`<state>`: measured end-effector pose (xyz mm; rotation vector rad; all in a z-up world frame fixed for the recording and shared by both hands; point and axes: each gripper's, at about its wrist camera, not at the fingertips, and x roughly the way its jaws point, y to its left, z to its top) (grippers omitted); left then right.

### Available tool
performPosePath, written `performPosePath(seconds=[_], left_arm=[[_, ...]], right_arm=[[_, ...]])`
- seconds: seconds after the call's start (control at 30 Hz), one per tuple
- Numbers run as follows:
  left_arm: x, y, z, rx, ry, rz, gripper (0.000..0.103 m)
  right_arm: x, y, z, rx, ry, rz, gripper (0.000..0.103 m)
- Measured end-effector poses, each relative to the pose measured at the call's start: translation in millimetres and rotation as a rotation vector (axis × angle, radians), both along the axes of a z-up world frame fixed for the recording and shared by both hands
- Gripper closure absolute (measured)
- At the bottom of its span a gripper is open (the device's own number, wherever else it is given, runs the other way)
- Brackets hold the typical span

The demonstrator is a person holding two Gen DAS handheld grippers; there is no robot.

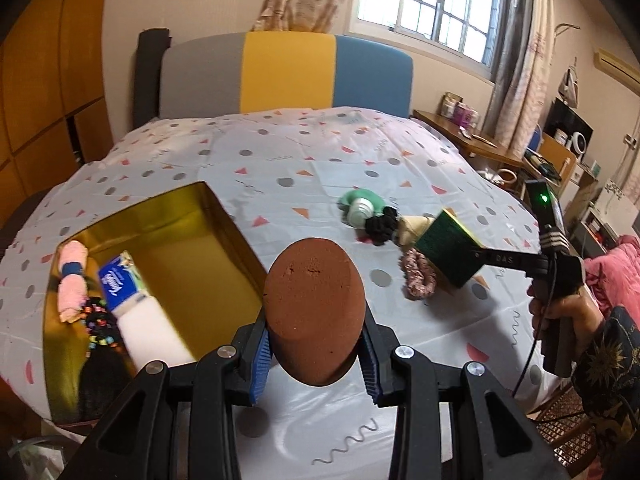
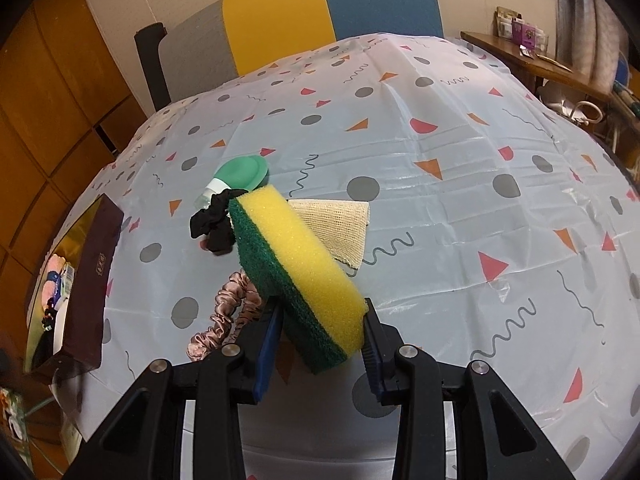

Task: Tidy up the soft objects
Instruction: 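Carry the makeup sponge into the gold tray and open the left tool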

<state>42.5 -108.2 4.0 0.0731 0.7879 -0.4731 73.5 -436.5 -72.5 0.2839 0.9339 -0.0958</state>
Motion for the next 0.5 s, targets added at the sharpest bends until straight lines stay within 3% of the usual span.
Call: performPosePath(seconds=[0.27, 0.4, 0.5], left_arm=[[8, 17, -3, 0.005, 0.016, 0.047, 0.066], [16, 27, -9, -0.024, 0.053, 0.063, 0.066], [31, 46, -10, -0.091, 0.103, 0.095, 0.066]], right_arm=[[2, 6, 1, -0.039, 0.003, 0.016, 0.065], [2, 9, 2, -0.067, 0.004, 0.025, 0.065], [2, 11, 2, -0.076, 0.005, 0.028, 0.065]])
